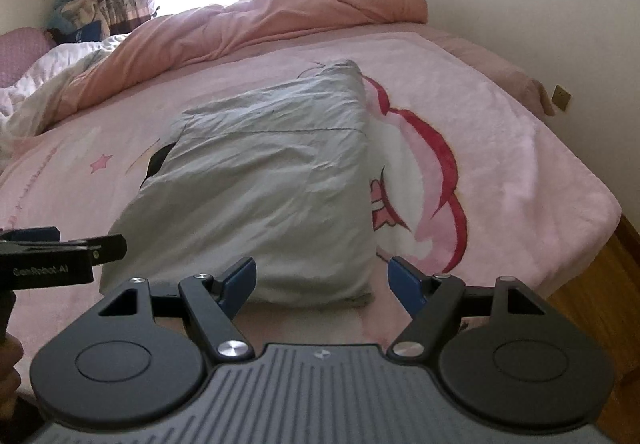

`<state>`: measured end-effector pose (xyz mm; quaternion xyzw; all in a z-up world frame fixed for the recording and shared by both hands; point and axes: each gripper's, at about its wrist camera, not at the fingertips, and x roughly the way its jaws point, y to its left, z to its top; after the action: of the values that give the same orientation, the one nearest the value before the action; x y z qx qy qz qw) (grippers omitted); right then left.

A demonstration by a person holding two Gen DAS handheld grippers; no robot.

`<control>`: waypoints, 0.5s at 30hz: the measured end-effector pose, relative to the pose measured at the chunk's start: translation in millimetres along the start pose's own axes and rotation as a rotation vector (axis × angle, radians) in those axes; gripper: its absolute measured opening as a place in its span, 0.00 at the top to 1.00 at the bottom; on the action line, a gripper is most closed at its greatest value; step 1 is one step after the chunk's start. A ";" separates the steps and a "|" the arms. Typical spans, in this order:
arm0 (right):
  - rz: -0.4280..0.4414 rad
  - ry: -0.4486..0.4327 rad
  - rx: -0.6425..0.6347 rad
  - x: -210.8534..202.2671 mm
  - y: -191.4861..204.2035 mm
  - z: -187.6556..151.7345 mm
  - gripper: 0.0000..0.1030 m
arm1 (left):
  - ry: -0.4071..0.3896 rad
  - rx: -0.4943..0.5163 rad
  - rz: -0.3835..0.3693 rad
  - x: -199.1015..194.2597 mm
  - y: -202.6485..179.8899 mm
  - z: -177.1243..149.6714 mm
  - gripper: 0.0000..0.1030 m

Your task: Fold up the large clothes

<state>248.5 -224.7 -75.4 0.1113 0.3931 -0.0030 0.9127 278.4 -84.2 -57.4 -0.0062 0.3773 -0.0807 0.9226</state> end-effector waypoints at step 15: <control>0.014 0.009 -0.016 2.3 7.6 -4.1 0.14 | -0.014 0.035 -0.013 -5.9 -15.1 0.7 0.00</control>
<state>247.9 -216.2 -78.3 0.1066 0.3966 0.0072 0.9118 272.6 -98.2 -51.7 0.0071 0.3691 -0.0934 0.9247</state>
